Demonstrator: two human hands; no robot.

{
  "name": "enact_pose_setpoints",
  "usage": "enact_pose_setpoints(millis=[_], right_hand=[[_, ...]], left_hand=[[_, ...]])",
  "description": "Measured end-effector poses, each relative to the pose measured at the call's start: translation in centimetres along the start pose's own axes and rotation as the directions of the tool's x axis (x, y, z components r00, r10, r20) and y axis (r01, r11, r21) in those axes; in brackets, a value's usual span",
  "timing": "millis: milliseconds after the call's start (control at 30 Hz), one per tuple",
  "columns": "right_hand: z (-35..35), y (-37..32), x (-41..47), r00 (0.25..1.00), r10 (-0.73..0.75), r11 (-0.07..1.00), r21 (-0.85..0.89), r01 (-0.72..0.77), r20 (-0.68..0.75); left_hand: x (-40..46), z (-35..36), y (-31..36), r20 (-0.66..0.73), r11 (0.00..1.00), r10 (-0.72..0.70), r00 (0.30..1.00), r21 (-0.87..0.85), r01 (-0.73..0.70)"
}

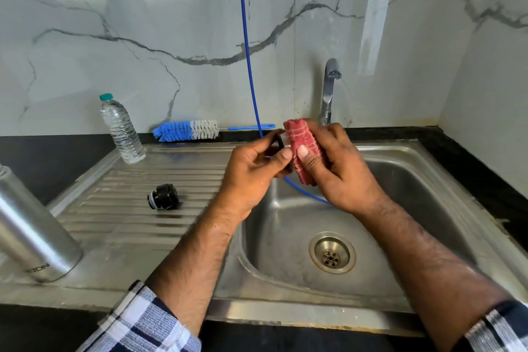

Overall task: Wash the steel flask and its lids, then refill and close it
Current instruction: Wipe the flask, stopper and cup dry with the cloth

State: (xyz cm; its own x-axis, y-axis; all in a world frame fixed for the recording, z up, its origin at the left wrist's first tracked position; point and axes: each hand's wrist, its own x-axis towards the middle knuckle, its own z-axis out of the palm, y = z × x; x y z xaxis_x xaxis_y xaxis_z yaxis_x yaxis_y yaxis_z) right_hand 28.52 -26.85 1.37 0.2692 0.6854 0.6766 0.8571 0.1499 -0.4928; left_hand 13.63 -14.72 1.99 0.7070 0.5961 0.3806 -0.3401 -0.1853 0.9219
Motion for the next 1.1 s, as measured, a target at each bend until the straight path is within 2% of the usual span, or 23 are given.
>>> enact_pose_setpoints(millis=[67, 100, 200, 233, 300, 367, 400, 433, 500, 533, 567, 600, 633, 700, 767, 833, 933, 1000, 1100], right_hand=[[-0.1, -0.2, 0.1, 0.999, 0.022, 0.997, 0.072, -0.020, -0.026], [-0.1, -0.2, 0.2, 0.998, 0.052, 0.992, 0.118, -0.049, -0.028], [-0.3, -0.5, 0.6, 0.969, 0.248, 0.916, 0.320, -0.241, 0.019], [-0.5, -0.6, 0.7, 0.939, 0.341, 0.867, 0.371, -0.332, 0.043], [-1.2, -0.9, 0.8, 0.825, 0.547, 0.733, 0.397, -0.553, 0.139], [-1.4, -0.6, 0.7, 0.706, 0.662, 0.633, 0.317, -0.706, 0.252], [-1.3, -0.2, 0.5, 0.704, 0.662, 0.649, 0.274, -0.710, 0.257], [-1.0, -0.1, 0.4, 0.738, 0.634, 0.690, 0.262, -0.675, 0.232], [-0.6, 0.2, 0.4, 0.840, 0.511, 0.782, 0.306, -0.543, 0.183], [-0.5, 0.2, 0.2, 0.885, 0.431, 0.827, 0.314, -0.466, 0.177], [-0.6, 0.1, 0.2, 0.914, 0.357, 0.860, 0.314, -0.402, 0.193], [-0.6, 0.1, 0.2, 0.933, 0.290, 0.885, 0.311, -0.346, 0.213], [-0.7, 0.1, 0.2, 0.950, 0.224, 0.906, 0.313, -0.286, 0.219], [-0.9, -0.1, 0.1, 0.980, 0.091, 0.937, 0.319, -0.144, 0.177], [-0.8, -0.3, 0.1, 0.993, -0.025, 0.959, 0.284, -0.010, 0.119], [-0.6, -0.7, 0.1, 0.995, -0.070, 0.972, 0.227, 0.051, 0.075], [0.4, -0.9, -0.4, 0.999, -0.016, 0.983, 0.186, 0.007, 0.044], [1.3, -1.5, -0.8, 0.996, 0.093, 0.948, 0.306, -0.092, 0.013], [2.3, -2.6, -0.8, 0.965, 0.262, 0.792, 0.571, -0.214, -0.001]], left_hand=[[0.1, -0.1, -0.4, 0.048, 0.963, 0.167, 0.985, 0.205, -0.174], [0.1, -0.2, -0.7, 0.077, 0.909, 0.228, 0.971, 0.340, -0.240], [-0.1, -0.4, -0.7, 0.213, 0.645, 0.356, 0.910, 0.648, -0.404], [-0.2, -0.3, -0.5, 0.268, 0.557, 0.386, 0.883, 0.695, -0.455], [-0.5, 0.2, -0.3, 0.375, 0.383, 0.429, 0.822, 0.748, -0.542], [-0.6, 0.7, -0.6, 0.432, 0.274, 0.406, 0.805, 0.783, -0.558], [-0.6, 1.0, -1.0, 0.405, 0.289, 0.377, 0.833, 0.803, -0.522], [-0.4, 1.0, -1.7, 0.334, 0.361, 0.349, 0.876, 0.814, -0.455], [0.0, 0.7, -2.6, 0.124, 0.649, 0.236, 0.964, 0.718, -0.252], [0.1, 0.6, -2.7, 0.031, 0.809, 0.136, 0.990, 0.573, -0.129], [0.1, 0.3, -2.5, -0.038, 0.922, 0.022, 0.999, 0.386, -0.005], [0.1, 0.1, -2.0, -0.071, 0.975, -0.105, 0.992, 0.187, 0.116], [0.1, 0.0, -1.3, -0.073, 0.976, -0.218, 0.973, 0.012, 0.219], [0.1, -0.2, -0.1, -0.022, 0.910, -0.363, 0.932, -0.224, 0.349], [0.2, -0.4, 0.4, 0.048, 0.837, -0.432, 0.900, -0.351, 0.420], [0.2, -0.5, 0.4, 0.092, 0.783, -0.456, 0.885, -0.432, 0.448], [0.3, -0.8, -0.2, 0.127, 0.746, -0.367, 0.922, -0.551, 0.373], [0.4, -0.6, -0.5, 0.120, 0.795, -0.256, 0.959, -0.538, 0.280], [0.4, 0.0, -0.9, 0.026, 0.919, -0.127, 0.991, -0.373, 0.128]])
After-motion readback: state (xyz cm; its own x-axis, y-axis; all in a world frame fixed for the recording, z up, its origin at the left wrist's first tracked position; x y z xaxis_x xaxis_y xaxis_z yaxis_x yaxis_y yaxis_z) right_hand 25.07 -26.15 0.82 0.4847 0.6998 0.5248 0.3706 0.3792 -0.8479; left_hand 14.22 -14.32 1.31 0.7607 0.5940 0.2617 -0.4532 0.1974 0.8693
